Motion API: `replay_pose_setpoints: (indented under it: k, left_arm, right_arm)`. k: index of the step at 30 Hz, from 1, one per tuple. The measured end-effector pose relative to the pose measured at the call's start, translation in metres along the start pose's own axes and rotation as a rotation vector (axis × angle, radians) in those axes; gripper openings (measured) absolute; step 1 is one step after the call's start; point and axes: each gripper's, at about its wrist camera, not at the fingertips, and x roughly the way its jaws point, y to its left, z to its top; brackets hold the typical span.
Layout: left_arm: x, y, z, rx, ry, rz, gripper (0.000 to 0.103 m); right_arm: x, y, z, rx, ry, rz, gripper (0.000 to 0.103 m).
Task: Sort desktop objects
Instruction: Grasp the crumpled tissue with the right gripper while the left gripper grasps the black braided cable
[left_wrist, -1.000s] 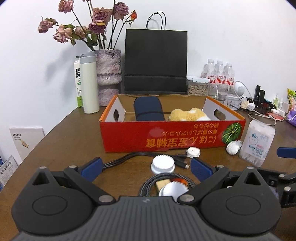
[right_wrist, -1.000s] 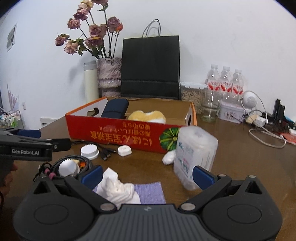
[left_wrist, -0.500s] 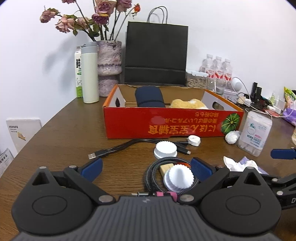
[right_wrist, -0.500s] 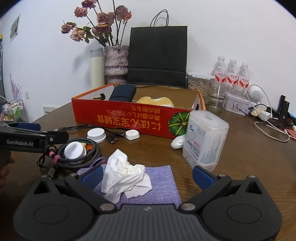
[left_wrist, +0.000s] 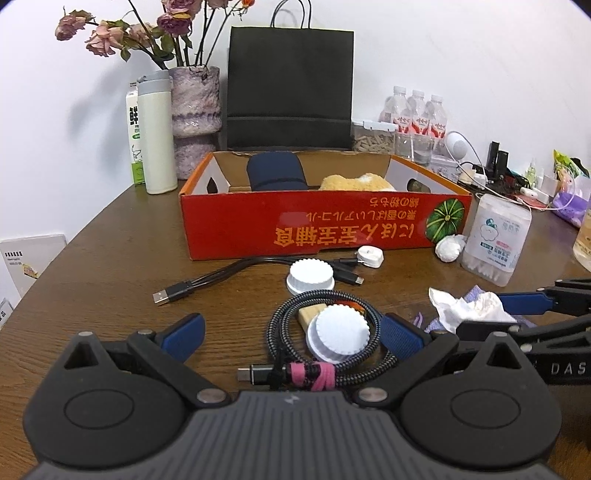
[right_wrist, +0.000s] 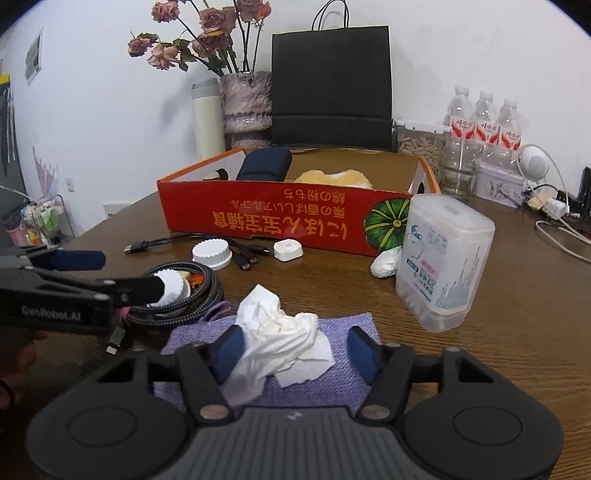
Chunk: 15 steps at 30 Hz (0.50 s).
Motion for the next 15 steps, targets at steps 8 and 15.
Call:
replay_pose_setpoints:
  k: [8,15]
  left_arm:
    - [0.008,-0.011,0.001,0.023,0.036,-0.021,0.103]
    - [0.015,-0.021,0.003,0.05,0.067,-0.025,0.103]
  right_arm:
    - [-0.004,-0.006,0.001,0.034,-0.019,0.035,0.023]
    - [-0.001,-0.012,0.0,0.037,-0.004,0.023,0.022]
